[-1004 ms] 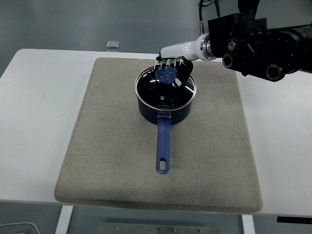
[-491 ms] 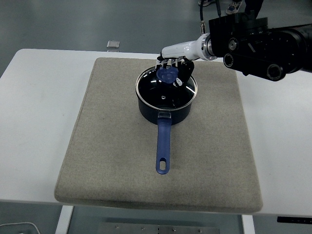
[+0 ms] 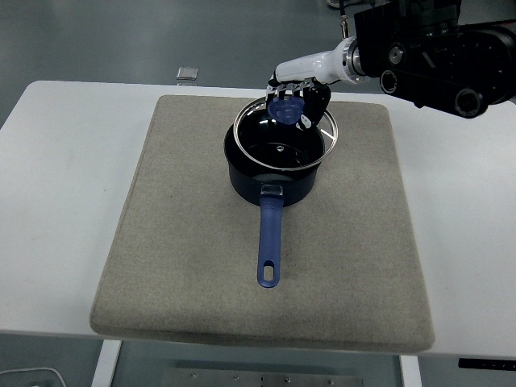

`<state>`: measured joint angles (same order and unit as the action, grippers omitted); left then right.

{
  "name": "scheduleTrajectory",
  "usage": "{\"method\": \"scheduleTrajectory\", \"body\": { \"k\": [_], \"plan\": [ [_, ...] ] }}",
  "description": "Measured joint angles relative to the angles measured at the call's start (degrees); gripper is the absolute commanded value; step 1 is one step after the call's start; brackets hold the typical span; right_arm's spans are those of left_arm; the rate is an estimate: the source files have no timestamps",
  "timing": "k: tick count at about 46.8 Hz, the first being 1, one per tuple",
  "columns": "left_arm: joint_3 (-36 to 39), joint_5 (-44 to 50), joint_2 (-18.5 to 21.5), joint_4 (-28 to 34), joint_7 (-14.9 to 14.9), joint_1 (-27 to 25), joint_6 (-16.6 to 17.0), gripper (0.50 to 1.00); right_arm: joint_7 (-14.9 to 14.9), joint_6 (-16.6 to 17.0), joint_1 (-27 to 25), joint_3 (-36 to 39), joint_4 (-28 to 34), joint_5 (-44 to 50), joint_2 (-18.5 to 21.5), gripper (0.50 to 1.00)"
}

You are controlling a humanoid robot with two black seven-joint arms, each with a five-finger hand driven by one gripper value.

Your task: Lift the pot lid and place it to the right of the pot.

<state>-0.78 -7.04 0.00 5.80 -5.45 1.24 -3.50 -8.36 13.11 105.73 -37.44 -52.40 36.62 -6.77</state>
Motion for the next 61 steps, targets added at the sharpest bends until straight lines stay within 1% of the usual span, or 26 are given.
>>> {"method": "scheduleTrajectory", "body": {
  "k": [4, 10, 33, 42, 50, 56, 61],
  "plan": [
    [0.0, 0.0, 0.0, 0.0, 0.0, 0.0, 0.0, 1.000, 0.0, 0.5, 0.3, -1.0, 0.0, 0.0, -0.9, 0.500],
    [0.0, 0.0, 0.0, 0.0, 0.0, 0.0, 0.0, 1.000, -0.2, 0.7, 0.8, -1.7, 0.0, 0.0, -1.8, 0.500],
    [0.0, 0.0, 0.0, 0.0, 0.0, 0.0, 0.0, 1.000, -0.2, 0.9, 1.0, -3.4, 0.0, 0.0, -8.3, 0.500],
    [0.0, 0.0, 0.0, 0.0, 0.0, 0.0, 0.0, 1.000, -0.2, 0.7, 0.0, -4.9, 0.1, 0.2, -9.8, 0.500],
    [0.0, 0.0, 0.0, 0.0, 0.0, 0.0, 0.0, 1.000, -0.2, 0.7, -1.4, -5.0, 1.6, 0.3, -11.4, 0.500],
    [0.0, 0.0, 0.0, 0.0, 0.0, 0.0, 0.0, 1.000, -0.2, 0.4, -2.1, -5.4, 2.5, 0.3, -11.8, 0.500],
    [0.0, 0.0, 0.0, 0.0, 0.0, 0.0, 0.0, 1.000, -0.3, 0.1, -3.8, -5.7, 3.6, 0.3, -11.8, 0.500]
  ]
}}
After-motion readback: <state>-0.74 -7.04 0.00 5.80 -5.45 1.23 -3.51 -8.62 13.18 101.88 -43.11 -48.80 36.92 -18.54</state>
